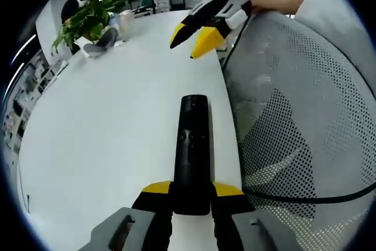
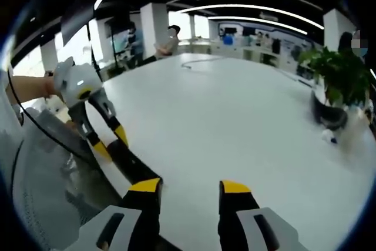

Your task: Press the specified remote control buttons in sequence, fully releasing each button before pressing the next.

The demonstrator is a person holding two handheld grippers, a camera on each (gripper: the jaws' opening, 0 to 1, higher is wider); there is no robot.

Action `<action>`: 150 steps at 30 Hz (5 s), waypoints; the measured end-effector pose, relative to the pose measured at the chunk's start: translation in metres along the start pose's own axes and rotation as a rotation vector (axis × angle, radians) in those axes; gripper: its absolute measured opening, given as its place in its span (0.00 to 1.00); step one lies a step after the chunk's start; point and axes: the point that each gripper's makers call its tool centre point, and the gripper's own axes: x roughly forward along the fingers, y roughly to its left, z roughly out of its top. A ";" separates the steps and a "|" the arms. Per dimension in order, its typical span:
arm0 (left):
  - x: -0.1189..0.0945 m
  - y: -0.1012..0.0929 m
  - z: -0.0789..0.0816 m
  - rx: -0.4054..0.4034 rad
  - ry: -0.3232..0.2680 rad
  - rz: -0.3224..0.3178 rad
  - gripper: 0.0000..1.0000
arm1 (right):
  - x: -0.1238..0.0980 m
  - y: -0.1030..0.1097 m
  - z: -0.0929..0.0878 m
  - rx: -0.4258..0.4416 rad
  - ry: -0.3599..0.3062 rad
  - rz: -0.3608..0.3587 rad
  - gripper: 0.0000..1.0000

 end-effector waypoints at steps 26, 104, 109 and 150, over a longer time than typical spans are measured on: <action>0.001 -0.018 0.006 -0.081 -0.207 0.048 0.25 | 0.003 0.005 -0.007 -0.016 0.045 0.026 0.34; 0.004 -0.020 0.009 -0.008 -0.089 -0.014 0.25 | 0.027 0.072 -0.043 -0.744 0.416 0.456 0.00; 0.006 -0.020 0.009 -0.008 -0.050 -0.008 0.25 | 0.028 0.072 -0.043 -0.734 0.434 0.461 0.00; 0.005 -0.021 0.007 -0.036 -0.013 0.014 0.25 | 0.036 0.079 -0.038 -0.815 0.428 0.511 0.00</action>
